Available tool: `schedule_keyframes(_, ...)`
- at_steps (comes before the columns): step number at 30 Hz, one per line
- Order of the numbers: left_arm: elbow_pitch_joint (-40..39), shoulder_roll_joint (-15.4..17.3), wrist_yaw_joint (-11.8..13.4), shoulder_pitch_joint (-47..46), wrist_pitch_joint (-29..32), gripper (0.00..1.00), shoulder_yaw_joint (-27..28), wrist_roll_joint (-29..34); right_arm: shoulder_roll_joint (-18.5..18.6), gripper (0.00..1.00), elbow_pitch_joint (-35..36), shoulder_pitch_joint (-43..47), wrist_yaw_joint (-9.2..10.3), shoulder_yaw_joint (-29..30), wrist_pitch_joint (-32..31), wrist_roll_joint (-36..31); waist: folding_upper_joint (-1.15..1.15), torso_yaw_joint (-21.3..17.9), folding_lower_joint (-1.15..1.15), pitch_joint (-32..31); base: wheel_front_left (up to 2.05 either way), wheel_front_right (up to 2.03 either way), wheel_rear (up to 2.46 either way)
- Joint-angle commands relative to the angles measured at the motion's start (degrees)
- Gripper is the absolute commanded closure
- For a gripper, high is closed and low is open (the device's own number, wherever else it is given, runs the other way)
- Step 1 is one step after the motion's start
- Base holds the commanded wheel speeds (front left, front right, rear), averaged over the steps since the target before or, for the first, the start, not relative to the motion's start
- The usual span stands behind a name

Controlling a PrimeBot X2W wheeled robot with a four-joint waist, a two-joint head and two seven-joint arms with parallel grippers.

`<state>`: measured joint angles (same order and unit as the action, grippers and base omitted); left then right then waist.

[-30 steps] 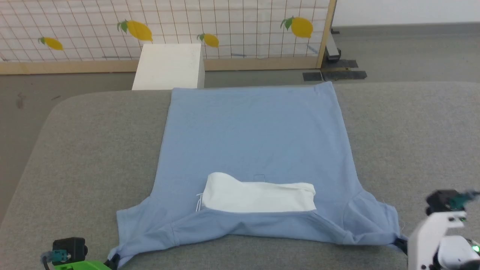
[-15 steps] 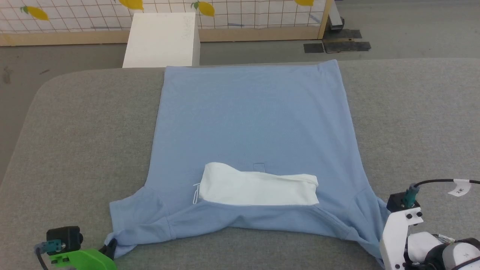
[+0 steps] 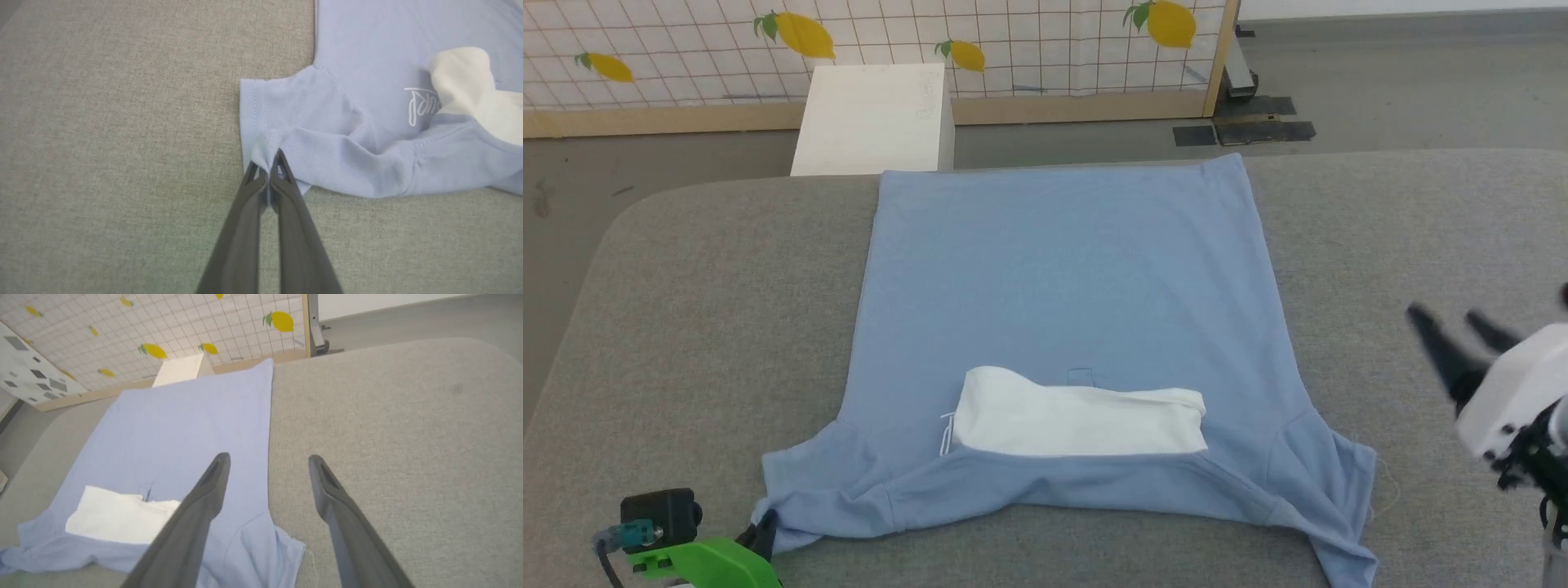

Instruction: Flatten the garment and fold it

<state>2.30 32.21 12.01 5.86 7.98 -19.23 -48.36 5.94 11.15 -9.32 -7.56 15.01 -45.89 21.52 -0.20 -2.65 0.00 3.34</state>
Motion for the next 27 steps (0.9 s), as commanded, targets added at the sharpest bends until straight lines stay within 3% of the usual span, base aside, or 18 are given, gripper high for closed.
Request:
schedule_keyframes(1, -0.4, 0.1, 0.3, 0.1, -0.4, 1.0, 0.2, 0.3, -0.7, 0.0, -0.1, -1.1, 0.08, 0.7, 3.0, 0.5, 0.2, -0.1, 0.0, 0.0, 0.0, 0.0, 0.0)
schedule_keyframes(7, -2.5, -0.2, 0.4, 0.5, -2.2, 1.0, 2.1, -1.0, -0.1, 0.0, -4.3, -4.9, 0.08, 0.6, 18.9, -0.5, 0.2, -0.1, 0.0, 2.3, 0.0, 0.0, 0.0)
schedule_keyframes(14, -7.9, 1.0, 0.0, 0.1, -4.0, 1.0, 4.9, -1.9, 0.4, 0.0, -11.3, -14.1, 0.08, 1.1, 25.3, -5.0, 0.2, 1.4, 0.0, 10.3, 0.0, 0.0, 0.0)
schedule_keyframes(20, -14.3, 2.8, -1.7, -1.3, -5.7, 1.0, 7.5, -2.4, 1.3, 0.0, -16.9, -27.9, 0.08, 0.7, 22.1, -11.0, 0.2, 4.6, 0.0, 22.5, 0.0, 0.0, 0.0)
schedule_keyframes(27, -18.6, 3.1, -3.6, -3.3, -7.1, 1.0, 8.7, -3.2, 3.9, 0.0, -22.1, -43.7, 0.08, 0.1, 12.0, -19.2, 0.2, 9.5, 0.0, 33.1, 0.0, 0.0, 0.0)
